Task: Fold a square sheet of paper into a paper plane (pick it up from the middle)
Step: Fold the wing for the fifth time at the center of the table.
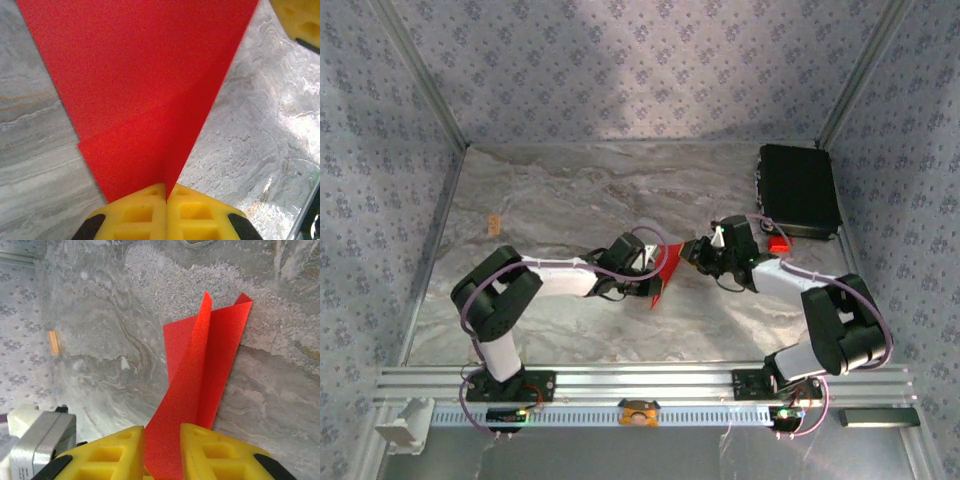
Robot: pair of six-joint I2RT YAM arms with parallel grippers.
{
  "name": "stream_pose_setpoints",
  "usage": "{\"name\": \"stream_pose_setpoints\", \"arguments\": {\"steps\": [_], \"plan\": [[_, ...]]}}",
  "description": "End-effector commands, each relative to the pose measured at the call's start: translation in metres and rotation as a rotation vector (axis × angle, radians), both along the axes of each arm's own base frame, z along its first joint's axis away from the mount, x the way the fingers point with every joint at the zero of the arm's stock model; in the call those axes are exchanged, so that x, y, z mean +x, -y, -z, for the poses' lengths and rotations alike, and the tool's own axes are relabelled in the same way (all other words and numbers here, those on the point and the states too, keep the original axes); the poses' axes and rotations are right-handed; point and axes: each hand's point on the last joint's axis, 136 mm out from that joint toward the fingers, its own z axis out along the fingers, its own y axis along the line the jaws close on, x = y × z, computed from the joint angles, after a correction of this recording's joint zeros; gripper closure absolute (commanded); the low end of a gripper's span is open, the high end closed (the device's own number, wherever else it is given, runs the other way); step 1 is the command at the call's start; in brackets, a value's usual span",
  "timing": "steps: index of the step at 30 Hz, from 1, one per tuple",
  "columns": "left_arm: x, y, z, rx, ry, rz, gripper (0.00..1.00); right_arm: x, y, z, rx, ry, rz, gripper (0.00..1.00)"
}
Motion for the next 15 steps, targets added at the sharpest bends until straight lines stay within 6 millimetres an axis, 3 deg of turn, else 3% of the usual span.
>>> {"name": "stream_pose_setpoints", "arguments": {"steps": [1, 6, 15], "plan": [[-0.003, 0.003, 0.005, -0.049, -0.045, 0.012, 1.00, 0.006, 0.006, -0.009, -0.071, 0.142, 0.014, 0.74], [-0.004, 0.009, 0.003, -0.115, -0.067, 0.034, 1.00, -0.002, 0.000, -0.006, -0.038, 0.095, -0.066, 0.75], [0.000, 0.001, 0.010, -0.186, -0.135, -0.011, 1.00, -0.007, -0.018, -0.002, 0.041, 0.074, -0.154, 0.75]]}}
